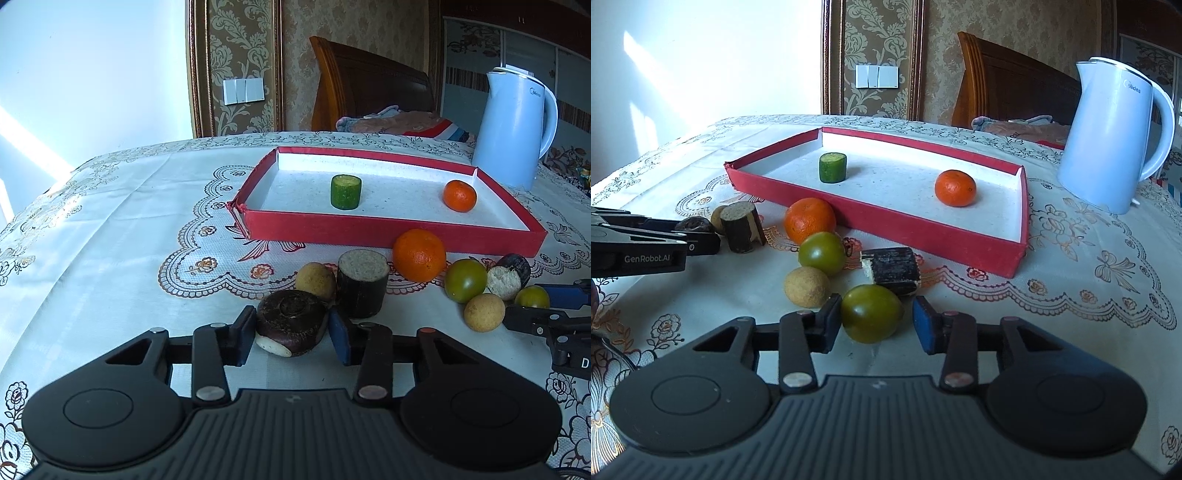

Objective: Organize fruits
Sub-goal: 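Grasp the chocolate cake with the left gripper while the right gripper grasps a green lime, then lift and carry the chocolate cake and green lime into the red tray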

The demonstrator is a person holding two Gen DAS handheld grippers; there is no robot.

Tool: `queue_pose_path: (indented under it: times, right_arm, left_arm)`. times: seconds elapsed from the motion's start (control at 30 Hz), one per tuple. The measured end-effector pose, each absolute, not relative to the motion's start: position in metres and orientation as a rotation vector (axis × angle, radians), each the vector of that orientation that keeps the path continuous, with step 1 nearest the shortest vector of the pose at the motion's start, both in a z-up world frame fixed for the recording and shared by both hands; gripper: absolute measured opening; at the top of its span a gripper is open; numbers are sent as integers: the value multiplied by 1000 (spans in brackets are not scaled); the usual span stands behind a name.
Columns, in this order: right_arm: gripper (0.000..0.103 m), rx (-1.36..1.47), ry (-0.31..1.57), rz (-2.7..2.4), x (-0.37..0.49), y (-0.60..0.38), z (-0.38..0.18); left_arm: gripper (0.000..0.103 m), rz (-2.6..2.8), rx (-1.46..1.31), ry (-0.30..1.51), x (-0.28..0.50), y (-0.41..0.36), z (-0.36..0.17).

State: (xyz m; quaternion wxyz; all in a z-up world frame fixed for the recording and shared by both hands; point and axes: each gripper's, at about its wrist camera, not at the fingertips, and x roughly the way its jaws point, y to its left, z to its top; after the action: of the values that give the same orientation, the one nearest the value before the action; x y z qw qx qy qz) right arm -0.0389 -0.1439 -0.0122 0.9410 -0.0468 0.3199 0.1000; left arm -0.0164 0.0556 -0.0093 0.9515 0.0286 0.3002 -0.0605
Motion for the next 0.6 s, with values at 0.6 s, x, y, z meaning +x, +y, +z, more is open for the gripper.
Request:
queue_pose_path:
  times: [0.6]
  right_arm:
    - [31, -100, 637, 207, -41, -143, -11]
  left_arm:
    - [41, -116, 59, 607, -17, 56, -10]
